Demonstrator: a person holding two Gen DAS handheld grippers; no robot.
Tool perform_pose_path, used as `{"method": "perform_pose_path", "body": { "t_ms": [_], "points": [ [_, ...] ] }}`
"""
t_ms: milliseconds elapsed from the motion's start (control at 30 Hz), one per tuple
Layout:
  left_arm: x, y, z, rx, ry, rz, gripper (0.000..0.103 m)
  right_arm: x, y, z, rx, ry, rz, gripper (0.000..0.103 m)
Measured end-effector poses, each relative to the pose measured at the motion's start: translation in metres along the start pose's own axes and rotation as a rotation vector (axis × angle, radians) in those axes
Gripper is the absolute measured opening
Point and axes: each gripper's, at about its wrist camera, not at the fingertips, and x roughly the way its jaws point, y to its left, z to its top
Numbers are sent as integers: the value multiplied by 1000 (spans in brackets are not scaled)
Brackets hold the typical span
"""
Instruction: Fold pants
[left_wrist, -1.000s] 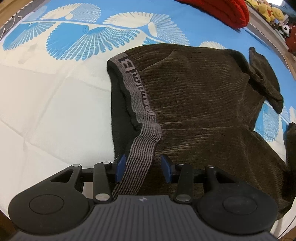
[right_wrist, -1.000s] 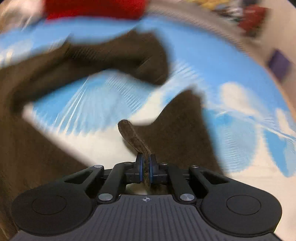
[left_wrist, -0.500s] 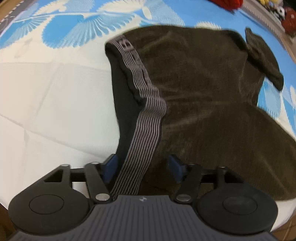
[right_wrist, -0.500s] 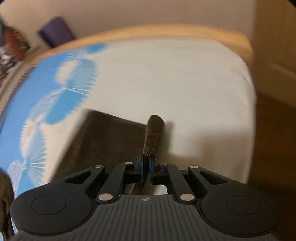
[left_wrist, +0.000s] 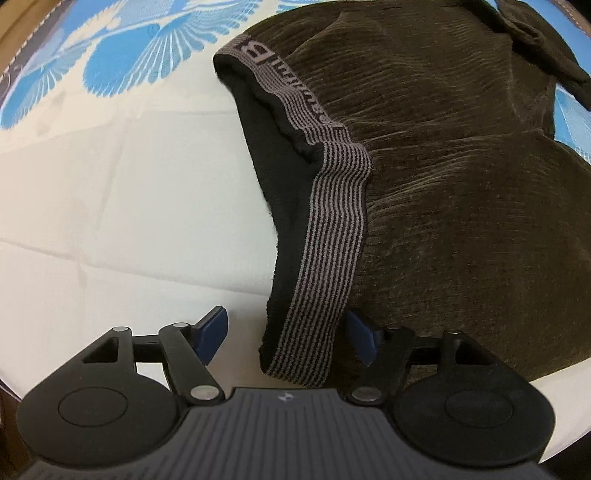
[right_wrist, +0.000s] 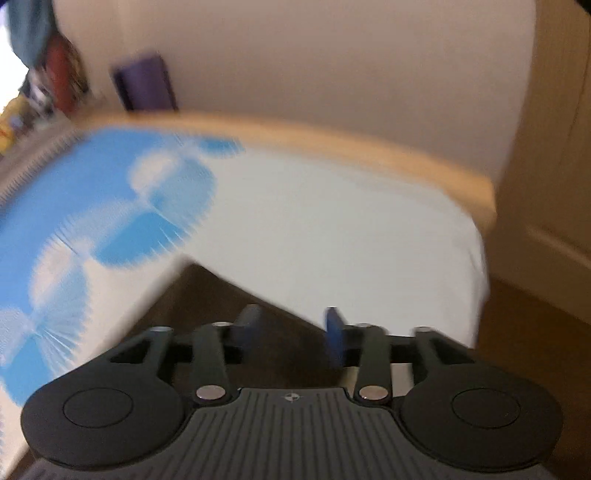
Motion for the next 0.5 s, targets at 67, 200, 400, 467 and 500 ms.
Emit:
{"method": "perform_pose_path", "body": {
  "t_ms": [67, 200, 400, 467, 500],
  "points": [
    [3, -1, -1, 15, 17, 22, 77, -17, 19, -1, -42, -43, 113, 47],
    [-9, 0, -1, 10, -30, 12, 74, -40, 56, -10, -145, -60, 308, 47],
    [-31, 4, 1, -56, -133, -20, 68, -62, 99, -24, -259, -40, 437, 47],
    [-44, 5, 3, -86, -189, -40, 66, -62, 114, -29, -297, -45, 450, 47],
    [-53, 5, 4, -106, -223, -63, 65, -63, 120, -31, -313, -48, 456, 47]
  ]
}}
